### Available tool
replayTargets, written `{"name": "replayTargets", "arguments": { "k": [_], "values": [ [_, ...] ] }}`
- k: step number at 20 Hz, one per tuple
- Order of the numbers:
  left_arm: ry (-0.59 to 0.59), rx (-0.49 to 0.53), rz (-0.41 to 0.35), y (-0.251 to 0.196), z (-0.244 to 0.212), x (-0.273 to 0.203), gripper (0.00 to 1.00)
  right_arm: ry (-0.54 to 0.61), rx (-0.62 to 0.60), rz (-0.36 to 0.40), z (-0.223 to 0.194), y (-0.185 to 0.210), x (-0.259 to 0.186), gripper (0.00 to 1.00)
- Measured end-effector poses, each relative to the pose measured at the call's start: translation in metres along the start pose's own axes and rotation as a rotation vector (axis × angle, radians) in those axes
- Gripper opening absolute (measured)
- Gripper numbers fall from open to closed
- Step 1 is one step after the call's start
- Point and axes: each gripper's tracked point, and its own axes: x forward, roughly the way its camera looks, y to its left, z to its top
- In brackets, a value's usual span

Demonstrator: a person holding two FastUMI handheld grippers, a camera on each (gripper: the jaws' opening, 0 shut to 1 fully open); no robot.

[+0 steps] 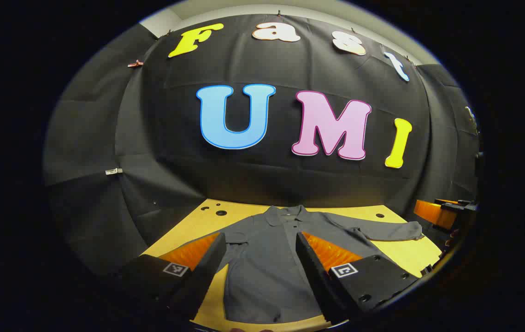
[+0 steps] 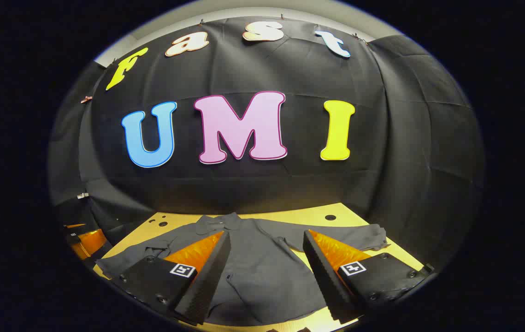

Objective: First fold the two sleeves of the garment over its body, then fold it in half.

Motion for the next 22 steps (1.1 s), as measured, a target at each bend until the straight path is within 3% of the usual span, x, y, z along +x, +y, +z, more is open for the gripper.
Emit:
{"name": "replayTargets", "arguments": {
  "k": [1,3,10,17,18,20,22],
  "values": [
    [0.009,-0.001,0.000,-0.002,-0.004,0.001,0.92,0.005,-0.004,0.004,-0.001,0.000,0.001,0.97],
    [0.017,0.001,-0.002,-0.006,-0.005,0.003,0.96,0.013,-0.010,0.012,-0.004,-0.002,0.002,0.97],
    [0.014,0.011,0.013,-0.010,-0.005,0.006,0.96,0.032,-0.022,0.022,-0.009,-0.011,0.013,0.98],
    [0.014,0.014,0.079,0.002,0.000,0.011,0.92,0.043,0.001,0.026,-0.010,-0.021,0.034,0.98],
    [0.013,0.017,0.089,0.003,0.000,0.012,0.96,0.047,0.004,0.029,-0.011,-0.022,0.039,0.98],
    [0.009,0.025,0.107,0.005,0.002,0.011,0.92,0.064,0.010,0.032,-0.015,-0.026,0.048,0.97],
    [0.013,0.030,0.123,0.006,0.001,0.011,0.96,0.093,0.011,0.035,-0.023,-0.031,0.058,0.97]
  ]
}}
